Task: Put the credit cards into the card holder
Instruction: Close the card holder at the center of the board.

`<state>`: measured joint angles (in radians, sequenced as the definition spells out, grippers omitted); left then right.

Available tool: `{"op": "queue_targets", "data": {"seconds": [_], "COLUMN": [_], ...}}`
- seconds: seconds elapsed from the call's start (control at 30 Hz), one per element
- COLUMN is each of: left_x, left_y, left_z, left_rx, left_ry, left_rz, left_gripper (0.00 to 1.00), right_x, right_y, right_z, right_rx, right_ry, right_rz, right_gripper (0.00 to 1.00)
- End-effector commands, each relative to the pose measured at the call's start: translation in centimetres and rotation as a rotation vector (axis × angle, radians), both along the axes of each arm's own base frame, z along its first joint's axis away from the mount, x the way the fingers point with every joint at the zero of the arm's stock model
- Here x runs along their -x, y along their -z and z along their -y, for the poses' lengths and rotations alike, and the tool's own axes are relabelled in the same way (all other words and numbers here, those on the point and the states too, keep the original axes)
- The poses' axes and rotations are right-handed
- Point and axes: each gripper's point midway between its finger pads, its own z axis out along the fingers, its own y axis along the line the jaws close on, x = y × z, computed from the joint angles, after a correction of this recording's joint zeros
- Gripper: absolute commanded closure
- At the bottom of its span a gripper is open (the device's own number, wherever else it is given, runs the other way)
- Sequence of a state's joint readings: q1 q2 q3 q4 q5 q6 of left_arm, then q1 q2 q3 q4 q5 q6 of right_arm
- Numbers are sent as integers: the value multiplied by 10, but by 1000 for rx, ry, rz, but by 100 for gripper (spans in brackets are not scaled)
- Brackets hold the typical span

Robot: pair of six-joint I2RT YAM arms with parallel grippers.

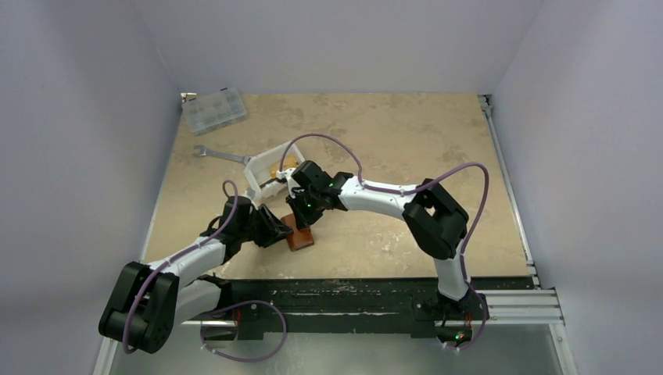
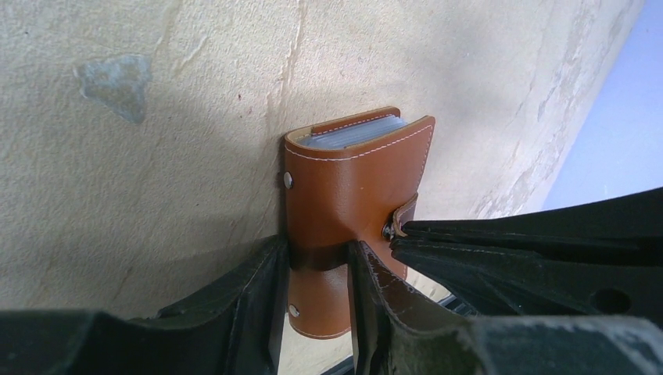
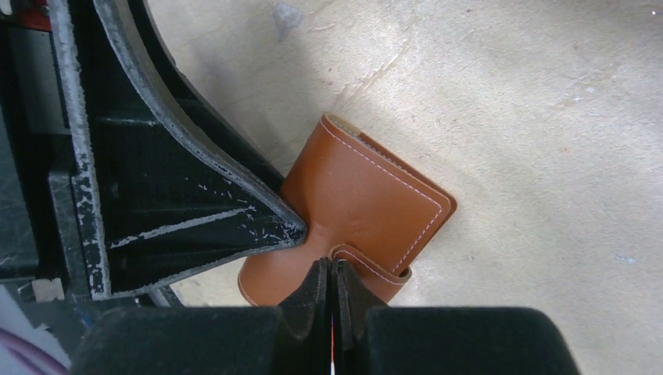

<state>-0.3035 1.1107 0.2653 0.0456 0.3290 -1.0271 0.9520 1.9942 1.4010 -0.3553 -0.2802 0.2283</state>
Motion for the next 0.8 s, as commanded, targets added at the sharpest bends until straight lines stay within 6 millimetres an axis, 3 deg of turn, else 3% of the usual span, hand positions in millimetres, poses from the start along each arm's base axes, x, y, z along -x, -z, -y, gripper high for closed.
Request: {"op": "queue_targets", "data": {"seconds": [0.0,0.37,0.5,0.57,0.63,0.77], "left_x": [2,4,4,2,-2,-11], "left_y": [0,1,-1,-5,-13,-28], "left_z": [10,10,11,12,14,20], "left_rx": [30,39,42,37,37,37], "left_ry": [23,18,26,36,51,89], "left_rz": [19,21,26,33,51,86], "left_gripper": [66,68,67,66,64,62], "right_x": [47,76,82,77,66,28], "right_y": [84,148,160,143,110,21], "right_z": [19,48,43,26,6,-15], "right_rx": [293,534,516,440,333,138], "right_ry": [-74,-5,-7,-11,-1,42], "right_rz": [-33,-77,-112,-123,-108,-50], "right_gripper": [100,100,100,98,84,65]}}
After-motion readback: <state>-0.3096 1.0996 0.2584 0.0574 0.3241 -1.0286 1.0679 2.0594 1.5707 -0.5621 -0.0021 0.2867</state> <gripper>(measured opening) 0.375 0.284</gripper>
